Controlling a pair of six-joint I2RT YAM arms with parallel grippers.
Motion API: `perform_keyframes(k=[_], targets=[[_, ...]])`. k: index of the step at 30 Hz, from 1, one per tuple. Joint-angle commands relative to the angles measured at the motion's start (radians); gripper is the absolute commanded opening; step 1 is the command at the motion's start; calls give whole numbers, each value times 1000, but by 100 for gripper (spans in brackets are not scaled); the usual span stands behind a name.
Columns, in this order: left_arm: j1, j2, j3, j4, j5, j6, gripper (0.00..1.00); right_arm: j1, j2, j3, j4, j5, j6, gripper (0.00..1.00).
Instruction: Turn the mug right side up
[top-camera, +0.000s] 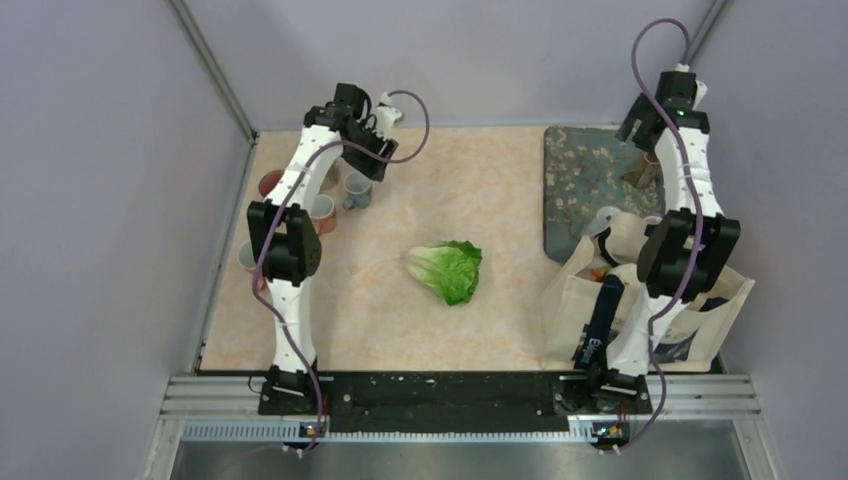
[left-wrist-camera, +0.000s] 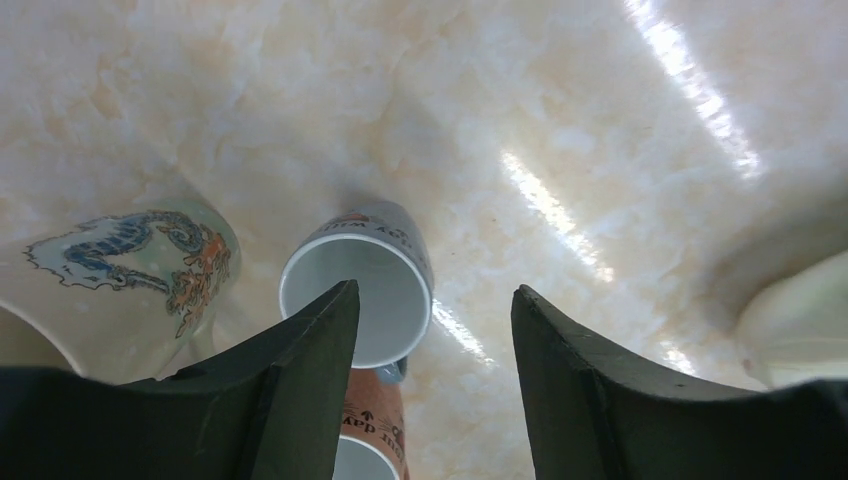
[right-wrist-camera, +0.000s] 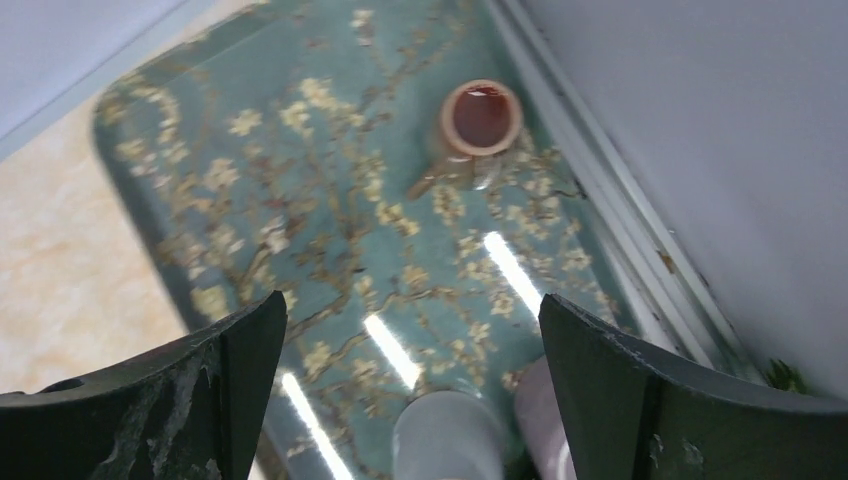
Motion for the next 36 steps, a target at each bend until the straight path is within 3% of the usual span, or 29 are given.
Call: perform_keyframes(k=[1,8,13,22,28,32,36], targets=[[42,-112,56,15,198,-90,63,-66,58,17,-17,17,50,94],[63,-87,99,107,215,-230,62,-59,162,11,57,84,243,69],[77,-85,91,150,220,-269,62,-1,283,119,82,194,263,64],[103,-82,75,179,232,-310,62,-3,424,208,85,298,313,53],[106,-77,76,200,233,-315,62,-17,470,225,83,313,325,49],[108,-76,77,208,232,-317,62,-30,493,237,56,306,333,40],[108,-77,75,213,233,-319,62,-35,465,199,54,334,308,37]])
